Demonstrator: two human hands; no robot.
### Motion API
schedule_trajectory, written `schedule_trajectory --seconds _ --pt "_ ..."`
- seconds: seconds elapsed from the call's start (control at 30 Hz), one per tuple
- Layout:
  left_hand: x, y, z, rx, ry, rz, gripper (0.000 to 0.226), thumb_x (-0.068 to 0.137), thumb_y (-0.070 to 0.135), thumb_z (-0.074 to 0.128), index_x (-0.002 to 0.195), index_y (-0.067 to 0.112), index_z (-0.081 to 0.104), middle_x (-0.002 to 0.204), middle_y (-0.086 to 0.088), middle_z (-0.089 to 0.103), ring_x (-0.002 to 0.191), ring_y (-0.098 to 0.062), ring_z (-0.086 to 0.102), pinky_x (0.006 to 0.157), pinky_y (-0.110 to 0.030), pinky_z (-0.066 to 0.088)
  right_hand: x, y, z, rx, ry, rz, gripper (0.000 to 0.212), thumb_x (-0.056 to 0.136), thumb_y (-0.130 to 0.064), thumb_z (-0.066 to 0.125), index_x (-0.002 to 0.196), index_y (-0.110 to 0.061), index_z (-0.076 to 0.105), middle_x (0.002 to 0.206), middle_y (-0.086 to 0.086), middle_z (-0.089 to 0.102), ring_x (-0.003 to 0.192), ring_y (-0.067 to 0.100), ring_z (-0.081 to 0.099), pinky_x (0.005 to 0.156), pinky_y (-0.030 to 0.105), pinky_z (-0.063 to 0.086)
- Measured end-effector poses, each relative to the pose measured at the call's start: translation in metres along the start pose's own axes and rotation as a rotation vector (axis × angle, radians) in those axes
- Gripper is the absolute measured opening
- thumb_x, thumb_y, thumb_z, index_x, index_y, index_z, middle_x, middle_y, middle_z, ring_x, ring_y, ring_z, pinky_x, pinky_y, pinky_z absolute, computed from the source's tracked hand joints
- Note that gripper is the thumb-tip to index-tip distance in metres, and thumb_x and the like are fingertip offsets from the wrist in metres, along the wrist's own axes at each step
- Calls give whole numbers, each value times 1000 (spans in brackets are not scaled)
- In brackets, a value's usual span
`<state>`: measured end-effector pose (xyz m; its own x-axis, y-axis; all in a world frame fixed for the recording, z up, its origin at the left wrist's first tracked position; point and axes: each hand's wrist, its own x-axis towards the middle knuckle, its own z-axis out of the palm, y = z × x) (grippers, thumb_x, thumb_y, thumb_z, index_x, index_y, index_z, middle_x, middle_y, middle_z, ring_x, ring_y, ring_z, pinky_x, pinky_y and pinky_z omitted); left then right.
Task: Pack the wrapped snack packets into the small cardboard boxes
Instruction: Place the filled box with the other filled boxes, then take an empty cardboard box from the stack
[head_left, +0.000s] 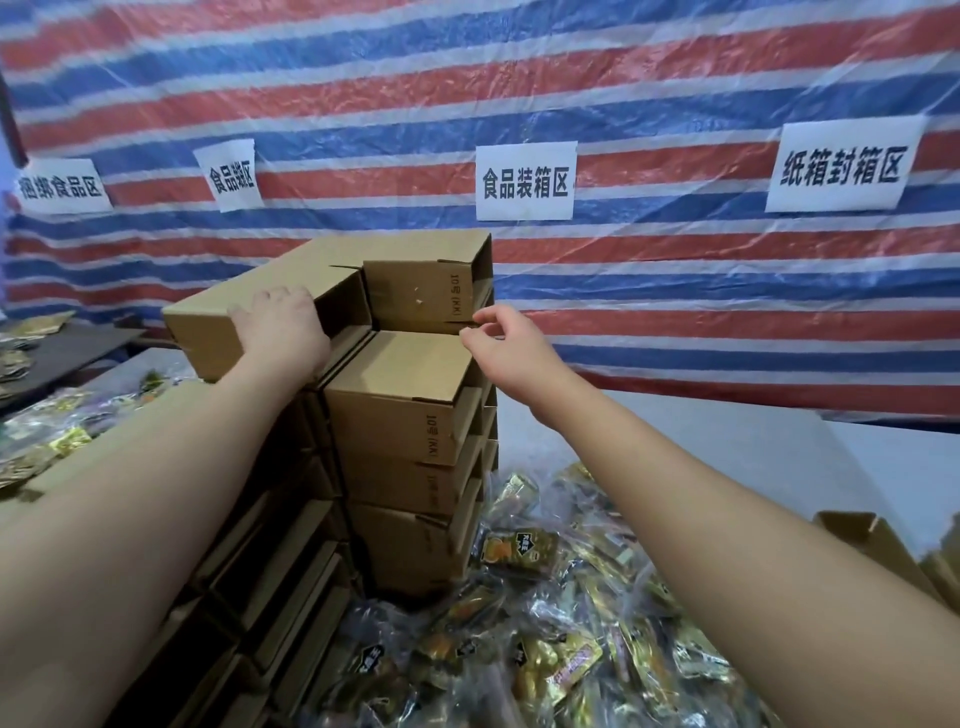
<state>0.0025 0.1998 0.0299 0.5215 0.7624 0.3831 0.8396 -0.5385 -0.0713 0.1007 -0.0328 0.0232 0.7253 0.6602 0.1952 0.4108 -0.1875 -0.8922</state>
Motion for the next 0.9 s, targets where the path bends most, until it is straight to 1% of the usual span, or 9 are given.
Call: schedule_trajectory --seconds 0.2,0.3,0.4,0.53,0.63,0.7,0.77,0.83,0.9 --pt "-14 -3 -39 10 154 25 26 88 9 64 113 3 59 104 -20 63 103 -39 59 100 -56 44 5 -6 -13 19 12 14 38 99 -32 53 135 -20 51 125 0 55 110 18 55 88 34 52" --pt "-26 -7 -85 -151 172 50 21 88 0 56 109 1 60 105 -24 62 101 -43 58 92 -54 49 11 -15 -24 6 44 -36 36 99 -32 53 133 -20 52 119 -3 54 106 14 53 76 24 46" --pt "-46 -4 -133 -300 189 156 33 86 -4 49 116 3 63 106 -23 60 101 -42 56 85 -49 50 19 -30 -42 -12 99 -103 39 97 -30 56 134 -19 51 121 -2 54 103 10 52 68 18 39" --pt "-76 17 -171 -492 131 295 43 87 -4 44 119 16 64 103 -10 57 93 -29 51 79 -39 48 23 -50 -79 -104 142 -203 61 92 -27 65 147 -22 38 145 3 42 127 18 45 92 32 46" --pt "-93 41 -175 -644 83 447 43 93 -1 43 123 23 65 106 1 57 99 -19 50 83 -32 41 13 -55 -113 -259 152 -235 59 90 -22 64 145 -22 42 147 4 43 129 20 47 104 40 47" --pt "-102 59 -169 -735 44 528 41 97 2 44 124 25 65 107 7 56 102 -13 50 84 -28 39 0 -50 -135 -304 112 -186 45 91 -18 61 135 -22 54 133 2 56 116 19 56 95 38 52" --pt "-111 75 -157 -799 -6 578 40 98 4 44 122 28 65 105 8 59 101 -11 53 75 -23 42 -19 -37 -152 -343 53 -137 22 94 -18 58 115 -22 66 109 1 67 101 17 62 85 35 52" --pt "-124 91 -142 -861 -51 621 38 98 5 46 117 30 66 104 9 61 100 -9 54 74 -16 40 -41 -17 -163 -417 70 -121 13 96 -19 57 100 -24 68 94 -1 68 90 14 61 72 31 47" --pt "-141 109 -124 -981 -54 595 30 97 8 52 115 27 67 106 10 62 103 -8 55 83 -18 42 -67 7 -170 -479 137 -97 12 97 -22 58 89 -27 66 84 -6 64 80 9 57 61 27 39"
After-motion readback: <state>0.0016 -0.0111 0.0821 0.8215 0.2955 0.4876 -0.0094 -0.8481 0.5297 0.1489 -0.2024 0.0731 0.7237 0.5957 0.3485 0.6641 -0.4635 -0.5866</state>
